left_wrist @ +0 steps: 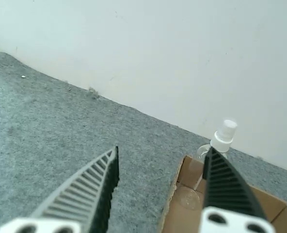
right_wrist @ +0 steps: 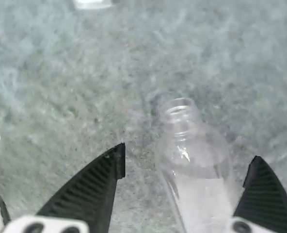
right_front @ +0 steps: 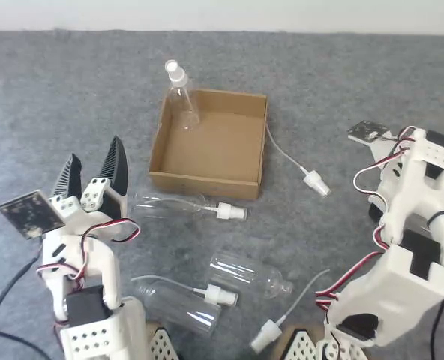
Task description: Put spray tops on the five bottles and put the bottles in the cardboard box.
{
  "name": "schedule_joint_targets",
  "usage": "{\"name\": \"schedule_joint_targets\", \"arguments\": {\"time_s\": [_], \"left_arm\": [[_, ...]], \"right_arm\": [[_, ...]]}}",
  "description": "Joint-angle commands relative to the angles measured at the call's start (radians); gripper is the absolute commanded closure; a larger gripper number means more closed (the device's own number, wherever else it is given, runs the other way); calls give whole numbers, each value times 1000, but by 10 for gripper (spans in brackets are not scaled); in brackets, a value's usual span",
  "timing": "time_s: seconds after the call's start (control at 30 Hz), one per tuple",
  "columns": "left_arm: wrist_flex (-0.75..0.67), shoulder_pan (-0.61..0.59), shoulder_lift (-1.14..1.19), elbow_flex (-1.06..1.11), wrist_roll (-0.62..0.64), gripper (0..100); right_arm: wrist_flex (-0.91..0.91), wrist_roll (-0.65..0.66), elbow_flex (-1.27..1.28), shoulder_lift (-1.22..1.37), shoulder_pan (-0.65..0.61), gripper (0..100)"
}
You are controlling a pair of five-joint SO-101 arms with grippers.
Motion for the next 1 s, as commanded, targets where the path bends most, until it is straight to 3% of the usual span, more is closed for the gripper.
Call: {"name": "schedule_joint_targets", "arguments": {"time_s": [0.0,0.13,0.97], "left_arm": [[-31,3,-15,-8,-8,739],[-31,3,-15,-8,-8,739],[-31,3,-15,-8,-8,739]], "right_arm": [[16,117,-58,-19,16,679],[-8,180,-58,-19,44,679],[-108,229,-58,50,84,695]]}}
